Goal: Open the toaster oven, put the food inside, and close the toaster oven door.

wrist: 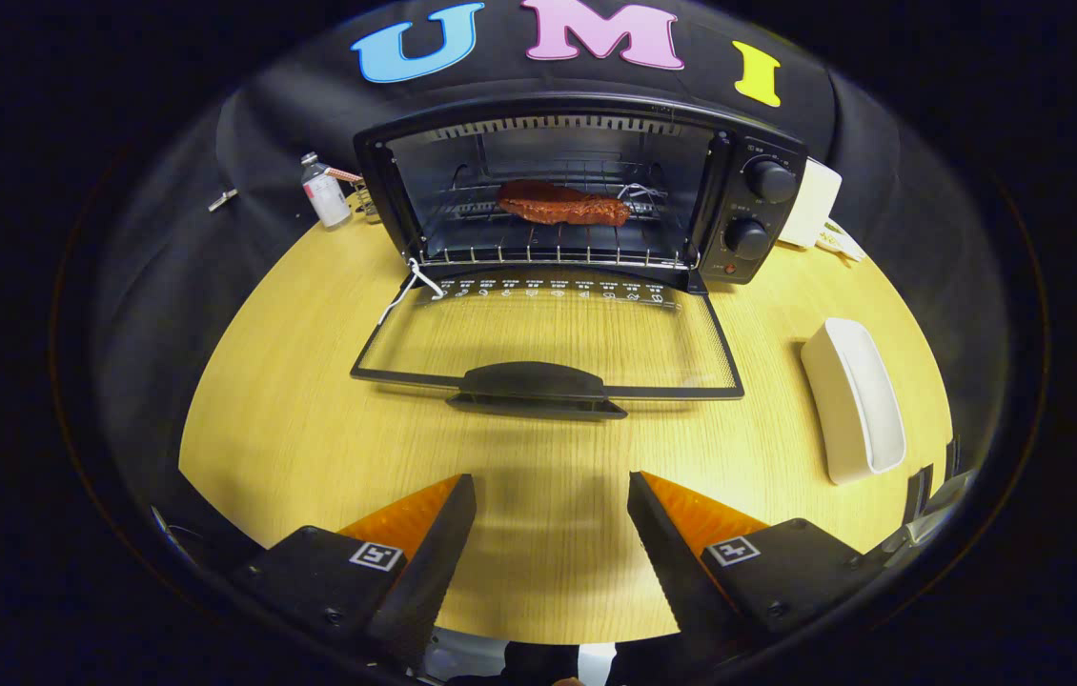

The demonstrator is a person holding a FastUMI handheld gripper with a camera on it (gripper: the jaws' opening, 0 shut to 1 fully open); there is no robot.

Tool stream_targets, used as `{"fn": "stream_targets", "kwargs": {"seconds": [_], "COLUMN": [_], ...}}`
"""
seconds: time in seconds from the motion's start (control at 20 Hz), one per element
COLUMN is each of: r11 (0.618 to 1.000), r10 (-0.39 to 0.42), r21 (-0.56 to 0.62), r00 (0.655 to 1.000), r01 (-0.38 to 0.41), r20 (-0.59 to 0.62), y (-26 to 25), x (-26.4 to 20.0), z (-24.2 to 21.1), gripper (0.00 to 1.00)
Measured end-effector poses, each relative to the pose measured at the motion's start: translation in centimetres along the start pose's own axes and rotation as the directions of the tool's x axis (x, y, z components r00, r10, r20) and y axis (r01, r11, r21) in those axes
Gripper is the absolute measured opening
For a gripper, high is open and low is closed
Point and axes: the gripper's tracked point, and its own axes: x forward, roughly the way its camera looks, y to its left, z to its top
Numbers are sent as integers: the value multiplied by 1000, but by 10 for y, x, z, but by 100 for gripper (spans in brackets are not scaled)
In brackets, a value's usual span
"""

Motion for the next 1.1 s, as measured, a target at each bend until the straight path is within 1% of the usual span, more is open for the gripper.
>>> {"fn": "stream_targets", "kwargs": {"seconds": [0.2, 0.25, 0.4, 0.45, 0.55, 0.8, 1.1], "r11": [1000, 999, 997, 998, 997, 998, 999], "r10": [-24, -34, -51, -44, -61, -57, -27], "r21": [3, 3, 51, 55, 40, 44, 34], "r00": [1000, 999, 998, 999, 998, 996, 979], "r01": [24, 34, 50, 44, 61, 54, 20], "r20": [-12, -7, 30, 4, 18, 73, 201], "y": [-4, -1, -11, -12, -17, -16, -15], "x": [18, 30, 34, 36, 37, 21, -13], "z": [9, 10, 34, 30, 34, 48, 104], "gripper": [99, 99, 99, 99, 99, 99, 99]}}
